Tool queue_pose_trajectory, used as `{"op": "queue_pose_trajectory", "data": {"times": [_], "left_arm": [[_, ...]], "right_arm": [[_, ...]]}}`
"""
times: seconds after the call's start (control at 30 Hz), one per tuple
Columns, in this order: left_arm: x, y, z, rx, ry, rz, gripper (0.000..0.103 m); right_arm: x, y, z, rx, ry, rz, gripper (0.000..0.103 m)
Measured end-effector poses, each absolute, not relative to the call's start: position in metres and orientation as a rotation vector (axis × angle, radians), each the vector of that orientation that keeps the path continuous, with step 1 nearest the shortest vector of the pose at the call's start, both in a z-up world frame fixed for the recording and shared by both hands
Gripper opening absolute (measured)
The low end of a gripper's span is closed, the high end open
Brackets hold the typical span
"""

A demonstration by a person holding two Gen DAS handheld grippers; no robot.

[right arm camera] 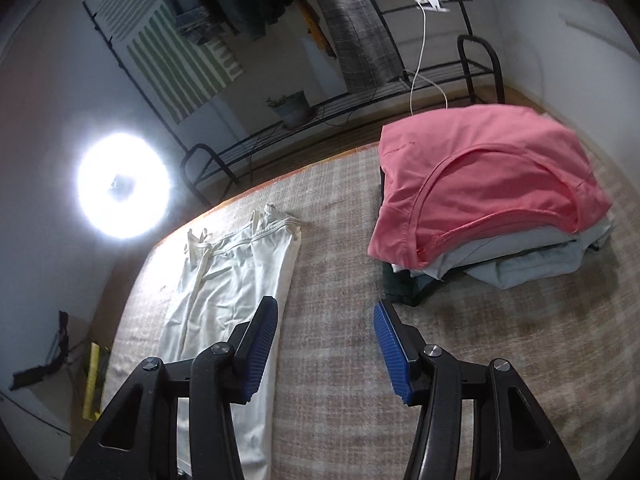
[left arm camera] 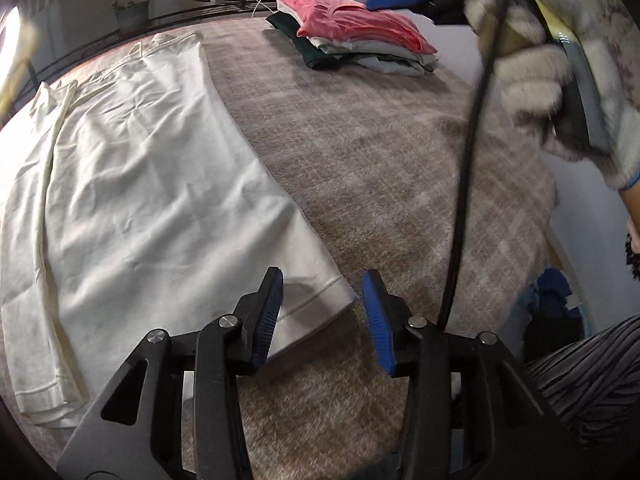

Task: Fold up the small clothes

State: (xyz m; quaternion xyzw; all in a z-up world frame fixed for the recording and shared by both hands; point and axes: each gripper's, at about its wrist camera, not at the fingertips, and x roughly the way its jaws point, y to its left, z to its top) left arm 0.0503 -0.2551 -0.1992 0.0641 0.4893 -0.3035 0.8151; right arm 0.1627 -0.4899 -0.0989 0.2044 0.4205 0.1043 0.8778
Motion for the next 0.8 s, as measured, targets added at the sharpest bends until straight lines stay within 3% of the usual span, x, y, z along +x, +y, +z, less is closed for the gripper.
{"op": "queue_pose_trajectory", "data": {"times": [0.13, 0.2, 0.3, 0.53, 0.6, 0.8], "left_arm": [[0.052, -0.258, -0.203, 0.158, 1.039, -0.637, 0.041], [0.053, -0.259, -0.204, 0.180, 1.028, -0.630, 0.020], [0.058, -0.257, -0.204, 0.158, 1.042, -0.640, 0.005], [0.065, -0.235, -0.193, 0.024, 1.055, -0.632, 0.003], [0.067, -0.228, -0.191, -0.014, 1.060, -0.631, 0.003], [0.070, -0.212, -0.185, -0.077, 1.058, -0.621, 0.003]], "right_arm": [[0.184, -0.477, -0.108, 0.442, 0.897, 0.249, 0.053], [0.199, -0.465, -0.115, 0.442, 0.910, 0.264, 0.053], [0.224, -0.448, -0.125, 0.447, 0.923, 0.276, 0.053], [0.284, -0.413, -0.159, 0.458, 0.912, 0.290, 0.052], [0.300, -0.407, -0.183, 0.491, 0.963, 0.273, 0.044], [0.326, -0.404, -0.209, 0.544, 0.967, 0.252, 0.039]]}}
